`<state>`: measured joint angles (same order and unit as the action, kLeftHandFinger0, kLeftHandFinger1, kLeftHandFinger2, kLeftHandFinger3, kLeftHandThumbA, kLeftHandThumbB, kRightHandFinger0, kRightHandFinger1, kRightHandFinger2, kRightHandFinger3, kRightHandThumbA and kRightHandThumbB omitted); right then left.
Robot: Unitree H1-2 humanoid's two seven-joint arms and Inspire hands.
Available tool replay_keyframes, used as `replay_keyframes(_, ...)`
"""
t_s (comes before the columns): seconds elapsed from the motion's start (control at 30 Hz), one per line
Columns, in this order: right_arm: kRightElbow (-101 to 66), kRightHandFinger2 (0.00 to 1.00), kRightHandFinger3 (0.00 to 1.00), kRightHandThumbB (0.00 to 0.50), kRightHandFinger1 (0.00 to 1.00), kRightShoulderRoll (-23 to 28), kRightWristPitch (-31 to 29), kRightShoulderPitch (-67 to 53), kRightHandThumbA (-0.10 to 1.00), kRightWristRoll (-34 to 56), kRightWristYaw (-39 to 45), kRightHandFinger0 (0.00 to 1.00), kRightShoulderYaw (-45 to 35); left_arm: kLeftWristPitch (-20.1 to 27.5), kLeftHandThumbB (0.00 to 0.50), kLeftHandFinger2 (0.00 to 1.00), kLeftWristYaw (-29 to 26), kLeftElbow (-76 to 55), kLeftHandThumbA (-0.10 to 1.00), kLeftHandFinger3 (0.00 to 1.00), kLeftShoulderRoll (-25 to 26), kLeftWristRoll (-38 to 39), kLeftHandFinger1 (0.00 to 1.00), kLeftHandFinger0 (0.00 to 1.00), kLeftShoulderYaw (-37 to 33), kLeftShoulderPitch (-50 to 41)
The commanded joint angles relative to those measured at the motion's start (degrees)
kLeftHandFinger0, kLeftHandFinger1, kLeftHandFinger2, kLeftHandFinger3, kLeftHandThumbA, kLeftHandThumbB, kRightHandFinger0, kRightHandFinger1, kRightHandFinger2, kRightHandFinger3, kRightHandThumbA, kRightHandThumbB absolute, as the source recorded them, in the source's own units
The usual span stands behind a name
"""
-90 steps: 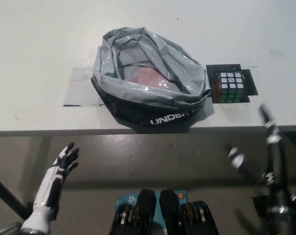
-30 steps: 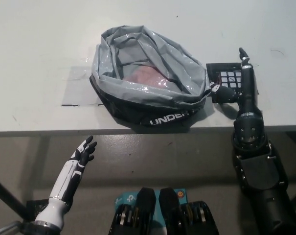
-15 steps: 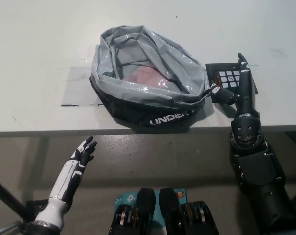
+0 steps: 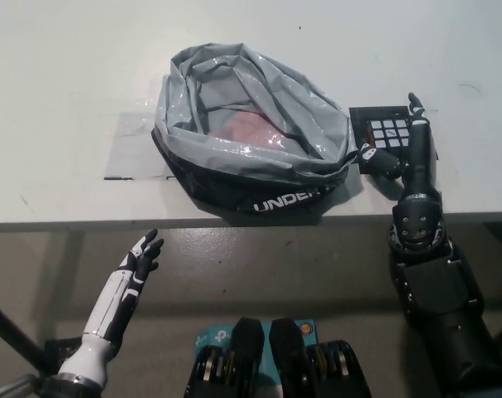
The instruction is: Use the right hand to pick up a rubix's cube and place it into a plastic bag and lift the bag
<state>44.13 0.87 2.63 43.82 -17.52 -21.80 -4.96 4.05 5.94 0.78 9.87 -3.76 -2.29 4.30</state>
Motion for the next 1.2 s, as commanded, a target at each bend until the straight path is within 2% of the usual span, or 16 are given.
replay_keyframes(0.0, 0.6, 1.00, 1.00, 0.482, 1.00, 0.7, -1.9, 3.7, 0.70, 1.0, -1.6, 1.00, 0.6, 1.8, 0.203, 1.00, 0.7, -0.7, 1.00, 1.00, 1.0, 0.2, 1.00, 1.00, 0.1, 1.0)
replay_keyframes(0.2, 1.8, 1.00, 1.00, 0.500, 1.00, 0.9, -1.1, 4.1, 0.72, 0.9, -1.8, 1.00, 0.8, 1.9, 0.203, 1.00, 0.8, -0.7, 1.00, 1.00, 1.0, 0.3, 1.00, 1.00, 0.1, 1.2)
replay_keyframes(0.27, 2.2, 1.00, 1.00, 0.492, 1.00, 0.9, -0.6, 4.0, 0.70, 1.0, -1.6, 1.00, 0.9, 1.8, 0.211, 1.00, 0.8, -0.6, 1.00, 1.00, 0.9, 0.5, 1.00, 1.00, 0.2, 1.3)
replay_keyframes(0.4, 3.8, 1.00, 1.00, 0.491, 1.00, 1.0, -0.7, 4.5, 0.69, 1.2, -1.7, 1.00, 1.1, 2.1, 0.189, 1.00, 0.7, -0.5, 1.00, 1.00, 0.9, 0.5, 1.00, 1.00, 0.2, 1.4)
replay_keyframes(0.5, 4.7, 1.00, 1.00, 0.476, 1.00, 1.1, -1.2, 4.9, 0.69, 1.5, -1.8, 1.00, 1.1, 1.9, 0.196, 1.00, 0.8, -0.3, 1.00, 1.00, 0.9, 0.6, 1.00, 1.00, 0.2, 1.6)
replay_keyframes(0.77, 7.0, 1.00, 1.00, 0.482, 1.00, 1.0, -2.0, 6.1, 0.66, 2.6, -3.0, 1.00, 0.5, 1.6, 0.200, 1.00, 1.1, -0.3, 1.00, 1.00, 0.9, 1.2, 1.00, 1.00, 0.3, 1.9)
replay_keyframes(0.83, 7.0, 1.00, 1.00, 0.475, 1.00, 0.9, -3.8, 6.3, 0.65, 4.2, -2.7, 1.00, -0.4, 1.5, 0.201, 1.00, 1.0, -0.3, 1.00, 1.00, 0.9, 1.3, 1.00, 1.00, 0.4, 1.9)
replay_keyframes(0.9, 6.9, 1.00, 1.00, 0.455, 1.00, 0.6, -4.7, 6.5, 0.60, 5.3, -4.3, 1.00, -1.8, 1.1, 0.185, 1.00, 1.2, -0.5, 1.00, 1.00, 0.9, 1.6, 1.00, 1.00, 0.4, 1.9)
replay_keyframes(0.93, 6.9, 1.00, 1.00, 0.453, 0.97, 0.6, -5.0, 6.5, 0.59, 5.6, -4.9, 0.90, -2.2, 1.0, 0.184, 1.00, 1.2, -0.5, 1.00, 1.00, 0.9, 1.7, 1.00, 1.00, 0.4, 1.9)
replay_keyframes(0.97, 7.6, 0.45, 0.66, 0.367, 0.35, 0.3, -5.8, 7.1, 0.38, 5.5, -7.8, 0.29, -3.0, 1.2, 0.177, 1.00, 1.1, -0.4, 1.00, 1.00, 1.0, 1.5, 1.00, 1.00, 0.3, 2.0)
replay_keyframes(1.0, 8.4, 0.19, 0.37, 0.312, 0.11, 0.1, -6.9, 7.6, 0.23, 5.7, -10.5, 0.07, -4.0, 1.5, 0.177, 1.00, 1.0, -0.3, 1.00, 1.00, 1.1, 1.2, 1.00, 1.00, 0.3, 2.2)
replay_keyframes(1.03, 8.8, 0.22, 0.32, 0.310, 0.07, 0.0, -7.3, 7.8, 0.12, 5.6, -11.3, 0.01, -4.2, 1.6, 0.178, 1.00, 1.0, -0.3, 1.00, 1.00, 1.1, 1.1, 1.00, 1.00, 0.3, 2.2)
replay_keyframes(1.07, 9.0, 0.27, 0.28, 0.262, 0.07, 0.1, -7.5, 7.9, -0.02, 5.5, -11.4, 0.00, -4.1, 1.7, 0.181, 1.00, 0.9, -0.2, 1.00, 1.00, 1.2, 1.0, 1.00, 1.00, 0.3, 2.2)
replay_keyframes(1.1, 9.3, 0.34, 0.29, 0.241, 0.11, 0.3, -7.6, 7.9, -0.08, 5.3, -11.3, 0.00, -4.0, 1.8, 0.184, 1.00, 0.9, 0.0, 1.00, 1.00, 1.1, 1.3, 1.00, 1.00, 0.4, 2.2)
replay_keyframes(1.13, 9.5, 0.45, 0.37, 0.236, 0.18, 0.5, -7.8, 7.7, -0.10, 5.6, -10.7, 0.01, -4.1, 1.8, 0.194, 1.00, 1.0, 0.1, 1.00, 1.00, 1.0, 1.7, 1.00, 1.00, 0.5, 2.3)
replay_keyframes(1.17, 9.7, 0.49, 0.40, 0.236, 0.20, 0.6, -7.9, 7.7, -0.10, 5.9, -10.5, 0.01, -4.2, 1.7, 0.196, 1.00, 1.0, 0.1, 1.00, 1.00, 0.9, 1.8, 1.00, 1.00, 0.5, 2.3)
